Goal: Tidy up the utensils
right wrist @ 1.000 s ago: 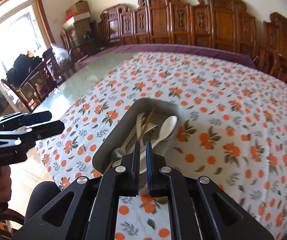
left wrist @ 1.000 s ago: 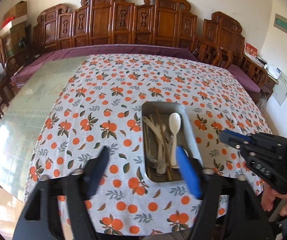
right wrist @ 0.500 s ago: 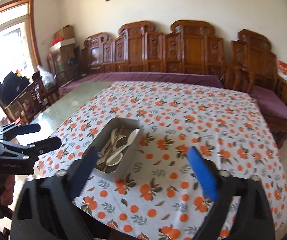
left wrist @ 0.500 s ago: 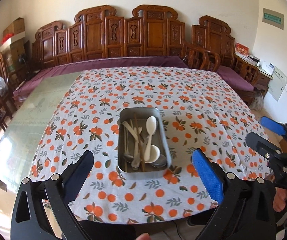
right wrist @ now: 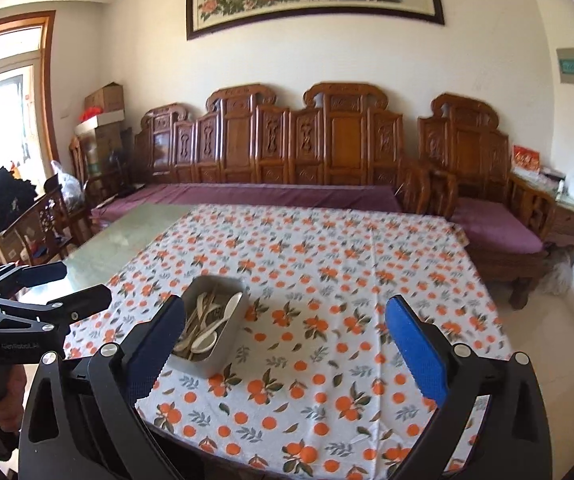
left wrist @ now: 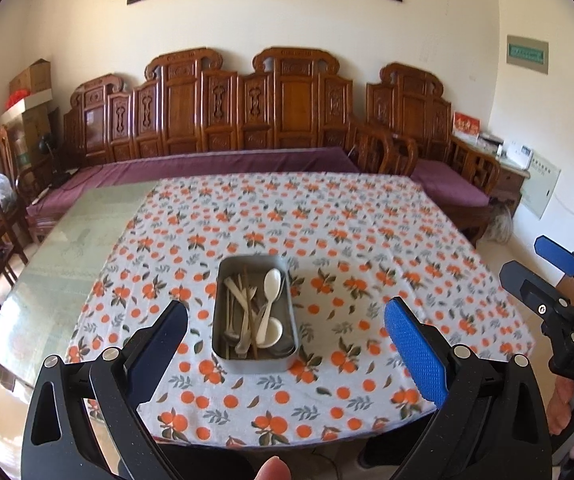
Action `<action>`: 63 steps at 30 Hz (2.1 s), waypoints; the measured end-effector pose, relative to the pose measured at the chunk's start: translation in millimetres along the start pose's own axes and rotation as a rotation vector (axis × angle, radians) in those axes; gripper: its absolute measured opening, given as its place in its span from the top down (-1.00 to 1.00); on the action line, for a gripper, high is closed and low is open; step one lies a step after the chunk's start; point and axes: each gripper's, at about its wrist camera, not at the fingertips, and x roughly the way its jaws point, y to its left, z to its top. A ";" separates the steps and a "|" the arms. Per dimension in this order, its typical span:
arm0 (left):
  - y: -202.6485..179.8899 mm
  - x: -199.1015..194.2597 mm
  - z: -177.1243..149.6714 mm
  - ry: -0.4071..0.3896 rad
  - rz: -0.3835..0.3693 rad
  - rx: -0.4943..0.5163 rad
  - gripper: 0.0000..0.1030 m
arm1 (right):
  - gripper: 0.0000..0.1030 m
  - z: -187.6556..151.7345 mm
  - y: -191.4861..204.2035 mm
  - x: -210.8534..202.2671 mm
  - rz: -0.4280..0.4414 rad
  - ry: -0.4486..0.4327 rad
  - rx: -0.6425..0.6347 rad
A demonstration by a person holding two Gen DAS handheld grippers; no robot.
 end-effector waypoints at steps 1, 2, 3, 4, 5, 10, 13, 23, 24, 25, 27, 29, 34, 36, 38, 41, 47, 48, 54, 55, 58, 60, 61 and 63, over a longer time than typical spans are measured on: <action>-1.9 -6.6 4.3 -0.016 -0.001 0.002 -0.85 | -0.95 3.9 0.4 -5.1 0.001 -0.012 0.001; -3.4 -11.1 7.0 -0.027 -0.001 0.003 -0.85 | -0.95 7.0 0.7 -8.7 0.001 -0.020 0.001; -5.0 -16.6 10.1 -0.039 0.000 0.005 -0.85 | -0.95 10.2 0.9 -13.2 0.003 -0.031 0.000; -5.9 -21.2 12.5 -0.050 -0.001 0.005 -0.85 | -0.95 13.7 1.4 -18.8 0.003 -0.046 -0.002; -6.8 -25.8 14.5 -0.059 -0.002 0.005 -0.85 | -0.95 16.4 2.1 -23.3 0.003 -0.058 -0.002; -10.8 -45.2 20.9 -0.100 0.004 0.011 -0.85 | -0.95 28.0 3.6 -41.4 0.004 -0.100 0.003; -11.7 -53.8 23.1 -0.117 0.008 0.010 -0.85 | -0.95 32.7 3.3 -51.0 0.001 -0.120 0.008; -12.1 -68.4 24.4 -0.152 0.021 0.001 -0.85 | -0.95 38.9 2.7 -65.3 -0.009 -0.153 0.012; -12.7 -68.5 23.6 -0.153 0.023 0.001 -0.85 | -0.95 38.7 2.9 -64.9 -0.011 -0.152 0.012; -12.7 -68.6 23.4 -0.154 0.023 0.000 -0.85 | -0.95 38.5 2.5 -64.0 -0.012 -0.149 0.013; -12.2 -68.7 23.2 -0.153 0.023 0.001 -0.85 | -0.95 38.0 3.3 -62.3 -0.017 -0.147 0.013; -12.3 -70.3 22.4 -0.155 0.026 0.000 -0.85 | -0.95 37.1 3.2 -61.2 -0.017 -0.145 0.014; -11.2 -72.1 21.7 -0.156 0.027 -0.006 -0.85 | -0.95 36.1 0.3 -59.5 -0.020 -0.142 0.019; -11.2 -72.1 21.5 -0.154 0.026 -0.006 -0.85 | -0.95 35.3 0.2 -58.6 -0.018 -0.140 0.021; -12.2 -70.5 23.0 -0.154 0.027 -0.005 -0.85 | -0.95 35.0 0.5 -57.9 -0.017 -0.140 0.020; -12.7 -70.3 22.9 -0.154 0.028 -0.005 -0.85 | -0.95 34.6 0.1 -57.6 -0.018 -0.139 0.022; -13.0 -70.3 23.1 -0.154 0.030 -0.005 -0.85 | -0.95 34.8 0.5 -58.1 -0.017 -0.139 0.021; -13.1 -70.2 23.0 -0.155 0.031 -0.005 -0.85 | -0.95 34.6 0.5 -58.0 -0.017 -0.140 0.021; -13.5 -70.4 22.3 -0.156 0.034 -0.004 -0.85 | -0.95 34.5 0.7 -57.8 -0.017 -0.137 0.022; -13.6 -70.3 22.3 -0.156 0.035 -0.003 -0.85 | -0.95 34.2 1.0 -57.6 -0.017 -0.137 0.022; -13.3 -70.5 22.2 -0.156 0.035 -0.003 -0.85 | -0.95 34.2 0.8 -57.3 -0.018 -0.137 0.021; -13.6 -70.3 22.1 -0.156 0.033 -0.004 -0.85 | -0.95 34.5 0.5 -56.9 -0.018 -0.136 0.022; -13.7 -70.2 22.1 -0.156 0.034 -0.003 -0.85 | -0.95 34.1 0.5 -56.5 -0.019 -0.136 0.022; -13.6 -70.3 22.0 -0.157 0.035 -0.004 -0.85 | -0.95 34.2 0.5 -56.7 -0.018 -0.136 0.021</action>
